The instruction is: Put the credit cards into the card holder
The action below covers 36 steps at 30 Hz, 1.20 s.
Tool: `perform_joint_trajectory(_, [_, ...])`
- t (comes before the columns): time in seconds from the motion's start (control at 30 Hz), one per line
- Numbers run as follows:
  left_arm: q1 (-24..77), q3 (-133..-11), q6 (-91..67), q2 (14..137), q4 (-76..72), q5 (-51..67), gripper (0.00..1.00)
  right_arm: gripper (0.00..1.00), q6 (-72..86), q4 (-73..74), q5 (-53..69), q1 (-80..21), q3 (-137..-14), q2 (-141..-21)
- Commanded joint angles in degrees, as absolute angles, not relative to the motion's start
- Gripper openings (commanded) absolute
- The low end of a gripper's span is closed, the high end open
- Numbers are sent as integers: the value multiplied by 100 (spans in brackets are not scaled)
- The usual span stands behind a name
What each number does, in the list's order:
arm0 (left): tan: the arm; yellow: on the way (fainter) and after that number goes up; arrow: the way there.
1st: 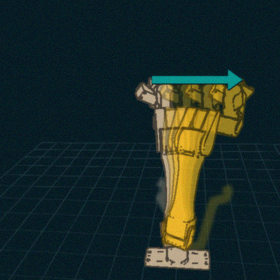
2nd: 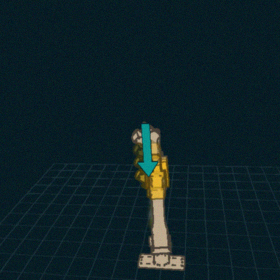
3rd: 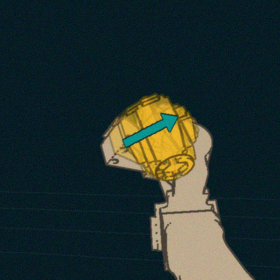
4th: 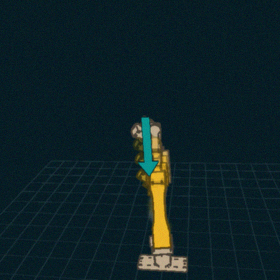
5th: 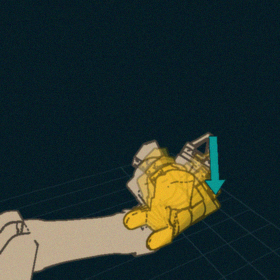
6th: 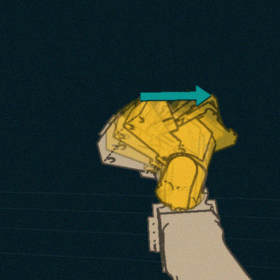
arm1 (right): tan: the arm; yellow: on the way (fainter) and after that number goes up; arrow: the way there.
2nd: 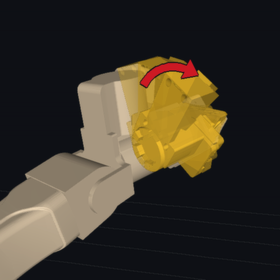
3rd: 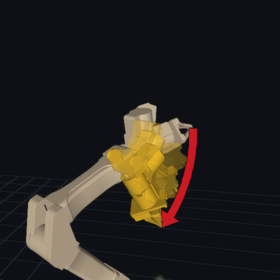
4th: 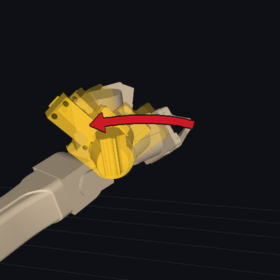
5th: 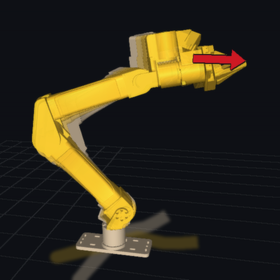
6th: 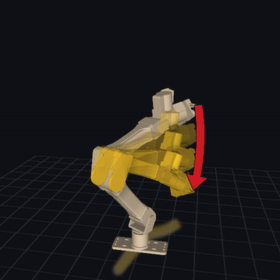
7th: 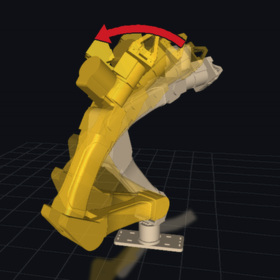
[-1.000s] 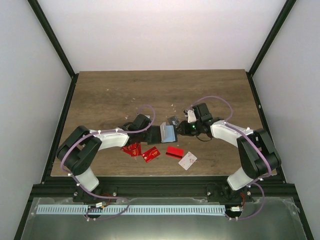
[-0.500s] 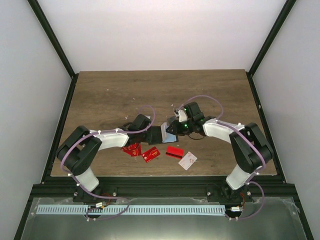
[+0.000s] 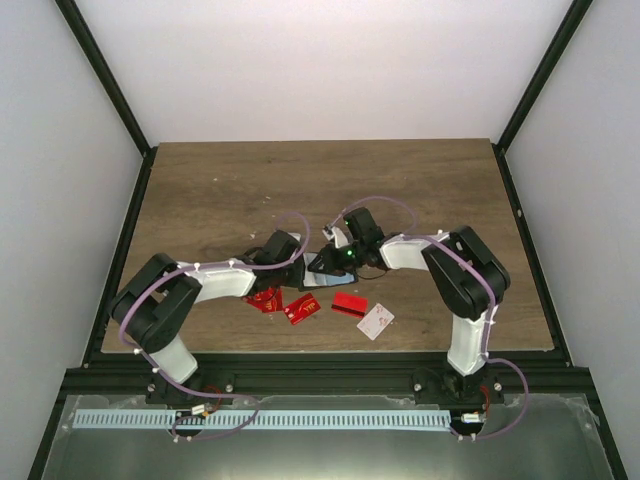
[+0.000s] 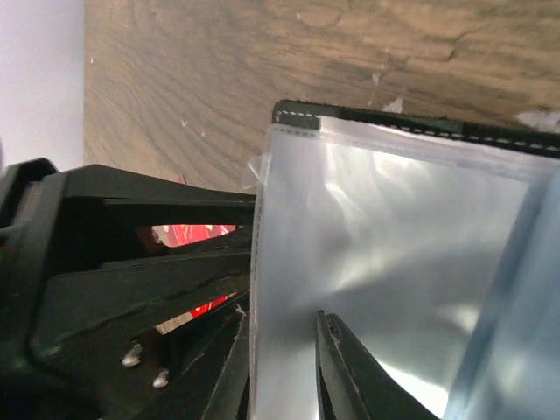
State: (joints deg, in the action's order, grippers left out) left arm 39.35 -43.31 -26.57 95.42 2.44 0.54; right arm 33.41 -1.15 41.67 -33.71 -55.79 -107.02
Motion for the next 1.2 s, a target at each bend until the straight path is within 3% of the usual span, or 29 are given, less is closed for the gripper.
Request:
perform_joint_trajectory(0.0, [3920, -4154, -2566, 9469, 292, 263, 23, 24, 3546, -498, 4473, -3471, -5683, -11017])
perform_joint_trajectory(0.2, [3911, -4000, -2628, 9088, 519, 294, 25, 27, 3532, -405, 4231, -3478, -5643, -11233])
perform_joint_trajectory(0.5, [3911, -3696, -2812, 7814, 1172, 357, 44, 35, 3510, -253, 4222, -3476, -5723, -11164])
perform_joint_trajectory(0.9, [4055, -3452, -2881, 7183, 1254, 723, 46, 36, 3209, 613, 3848, -3480, -5817, -10160])
perform_joint_trajectory(1.17, [4486, -3518, -2827, 7270, 829, 1107, 47, 39, 3271, 1449, 2636, -3478, -5189, -8979])
